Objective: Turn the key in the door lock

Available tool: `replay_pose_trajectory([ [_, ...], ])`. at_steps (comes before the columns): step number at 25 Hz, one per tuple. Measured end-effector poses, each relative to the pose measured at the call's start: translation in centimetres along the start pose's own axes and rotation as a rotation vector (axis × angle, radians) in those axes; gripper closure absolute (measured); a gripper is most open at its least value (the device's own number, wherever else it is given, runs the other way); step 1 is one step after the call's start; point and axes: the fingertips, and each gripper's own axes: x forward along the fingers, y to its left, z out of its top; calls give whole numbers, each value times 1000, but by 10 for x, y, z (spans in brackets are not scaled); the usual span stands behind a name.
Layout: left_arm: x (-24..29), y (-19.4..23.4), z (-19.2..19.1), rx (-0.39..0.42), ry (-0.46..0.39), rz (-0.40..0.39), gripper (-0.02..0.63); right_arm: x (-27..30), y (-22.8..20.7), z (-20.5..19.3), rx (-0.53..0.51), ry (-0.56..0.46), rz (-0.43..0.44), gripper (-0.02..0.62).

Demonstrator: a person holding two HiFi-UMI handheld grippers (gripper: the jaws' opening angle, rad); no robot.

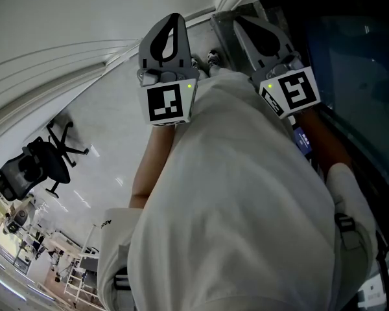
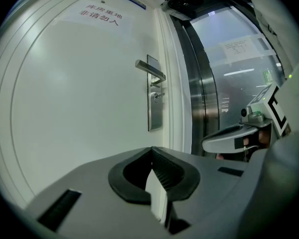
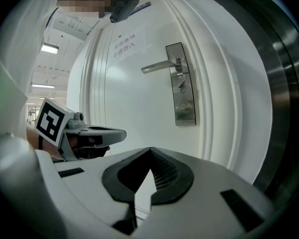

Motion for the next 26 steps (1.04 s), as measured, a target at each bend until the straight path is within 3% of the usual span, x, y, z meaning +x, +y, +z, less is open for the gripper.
replay_pose_trajectory([
  [20, 3, 0, -8, -9, 14, -1, 596, 3, -1, -5, 15, 8, -9, 592],
  [26, 7, 12, -30, -16, 121, 8, 596, 5, 9, -6, 17, 34, 13, 592],
])
